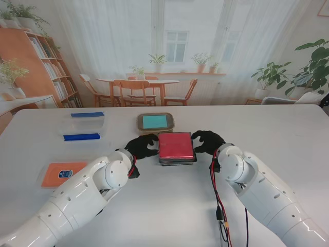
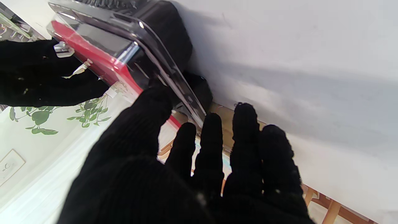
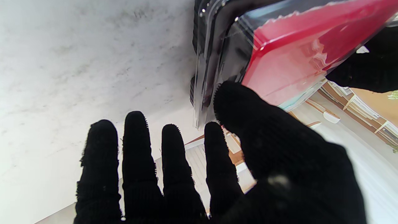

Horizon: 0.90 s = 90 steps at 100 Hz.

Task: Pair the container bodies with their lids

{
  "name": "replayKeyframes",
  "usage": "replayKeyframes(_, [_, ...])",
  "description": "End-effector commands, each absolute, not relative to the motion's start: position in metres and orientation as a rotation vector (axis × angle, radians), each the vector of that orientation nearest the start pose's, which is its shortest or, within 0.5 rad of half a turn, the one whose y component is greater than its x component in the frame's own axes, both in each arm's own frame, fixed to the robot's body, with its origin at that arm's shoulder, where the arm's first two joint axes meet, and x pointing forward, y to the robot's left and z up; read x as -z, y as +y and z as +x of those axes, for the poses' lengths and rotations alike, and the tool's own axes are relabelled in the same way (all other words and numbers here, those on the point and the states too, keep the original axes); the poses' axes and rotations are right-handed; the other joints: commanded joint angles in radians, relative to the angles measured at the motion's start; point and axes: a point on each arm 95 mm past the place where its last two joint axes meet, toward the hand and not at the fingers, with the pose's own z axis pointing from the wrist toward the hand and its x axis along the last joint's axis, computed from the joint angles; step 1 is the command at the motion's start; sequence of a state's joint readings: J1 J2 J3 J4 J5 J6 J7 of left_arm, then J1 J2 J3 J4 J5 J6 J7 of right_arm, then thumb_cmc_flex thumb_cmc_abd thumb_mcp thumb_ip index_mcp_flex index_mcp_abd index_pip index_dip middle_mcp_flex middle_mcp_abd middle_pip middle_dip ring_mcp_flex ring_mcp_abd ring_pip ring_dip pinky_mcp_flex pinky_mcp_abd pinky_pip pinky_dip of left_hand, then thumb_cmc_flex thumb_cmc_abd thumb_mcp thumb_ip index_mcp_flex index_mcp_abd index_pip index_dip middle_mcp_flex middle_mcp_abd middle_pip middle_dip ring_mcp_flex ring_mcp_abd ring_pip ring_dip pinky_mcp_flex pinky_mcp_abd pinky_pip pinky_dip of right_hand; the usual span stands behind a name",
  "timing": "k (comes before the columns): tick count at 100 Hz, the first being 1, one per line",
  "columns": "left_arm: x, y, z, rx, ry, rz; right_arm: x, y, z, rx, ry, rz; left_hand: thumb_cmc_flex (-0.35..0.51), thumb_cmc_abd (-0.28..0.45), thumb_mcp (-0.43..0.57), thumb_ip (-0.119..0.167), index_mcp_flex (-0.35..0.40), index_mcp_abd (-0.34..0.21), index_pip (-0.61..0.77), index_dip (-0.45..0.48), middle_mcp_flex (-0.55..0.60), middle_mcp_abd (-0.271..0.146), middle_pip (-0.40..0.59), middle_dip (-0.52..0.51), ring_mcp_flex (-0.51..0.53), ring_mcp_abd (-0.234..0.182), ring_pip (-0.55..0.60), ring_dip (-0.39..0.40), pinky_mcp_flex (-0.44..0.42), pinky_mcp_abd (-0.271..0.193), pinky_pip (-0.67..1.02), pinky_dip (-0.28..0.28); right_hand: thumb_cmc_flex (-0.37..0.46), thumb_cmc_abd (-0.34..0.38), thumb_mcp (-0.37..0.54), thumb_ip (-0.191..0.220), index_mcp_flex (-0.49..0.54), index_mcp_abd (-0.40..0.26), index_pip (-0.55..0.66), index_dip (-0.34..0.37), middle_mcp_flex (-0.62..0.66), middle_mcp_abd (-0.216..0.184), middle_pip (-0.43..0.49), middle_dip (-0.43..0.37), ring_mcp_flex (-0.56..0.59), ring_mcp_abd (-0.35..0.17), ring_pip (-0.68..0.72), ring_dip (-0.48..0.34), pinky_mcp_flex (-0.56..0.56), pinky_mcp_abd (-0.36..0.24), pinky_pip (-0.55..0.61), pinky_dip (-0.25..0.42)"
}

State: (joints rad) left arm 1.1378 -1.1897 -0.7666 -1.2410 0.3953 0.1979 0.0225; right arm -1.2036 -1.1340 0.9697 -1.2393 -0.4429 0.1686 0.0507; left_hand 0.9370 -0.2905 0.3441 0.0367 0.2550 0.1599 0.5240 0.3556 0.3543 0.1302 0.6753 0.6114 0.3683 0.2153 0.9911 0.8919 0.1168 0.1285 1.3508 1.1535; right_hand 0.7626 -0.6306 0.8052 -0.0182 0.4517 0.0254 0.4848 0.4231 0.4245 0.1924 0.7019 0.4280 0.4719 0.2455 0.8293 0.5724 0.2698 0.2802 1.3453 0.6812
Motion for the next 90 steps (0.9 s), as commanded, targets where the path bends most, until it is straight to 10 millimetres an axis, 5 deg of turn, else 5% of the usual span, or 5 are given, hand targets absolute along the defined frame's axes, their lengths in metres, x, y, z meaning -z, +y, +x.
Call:
replayKeyframes(1, [0.3574, -0.0944, 0.4697, 1.575, 1.471, -1.744, 0.3509, 0.0146, 0.4823, 1.968, -1.800, -2.387, 0.016, 0.022, -0.057, 0.000, 0.013, -0.058, -0.001, -0.008, 0.011, -0.010, -0.013, -0.001, -0.008, 0.021, -0.004, -0.012, 0.007, -0.034, 0.011, 0.007, -0.048, 0.002, -0.038, -0.029, 0.024, -0.076, 0.020, 0.005, 0.010, 0.006, 0.015, 0.010, 0.025, -0.008, 0.025, 0.007, 0.008, -0.022, 0.044, 0.010])
replayKeyframes(90, [0.3636, -0.0938, 0.4686, 1.558, 1.458, -1.764, 0.3495, 0.0117, 0.4770, 1.991, -1.797, -2.399, 0.024, 0.021, -0.047, 0.006, 0.018, -0.056, 0.005, -0.006, 0.011, 0.000, -0.010, -0.001, -0.002, 0.023, 0.002, -0.013, 0.014, -0.031, 0.014, 0.004, -0.040, 0.000, -0.028, -0.029, 0.022, -0.075, 0.025, 0.004, 0.010, 0.007, 0.020, 0.010, 0.027, -0.008, 0.031, 0.007, 0.012, -0.026, 0.049, 0.008])
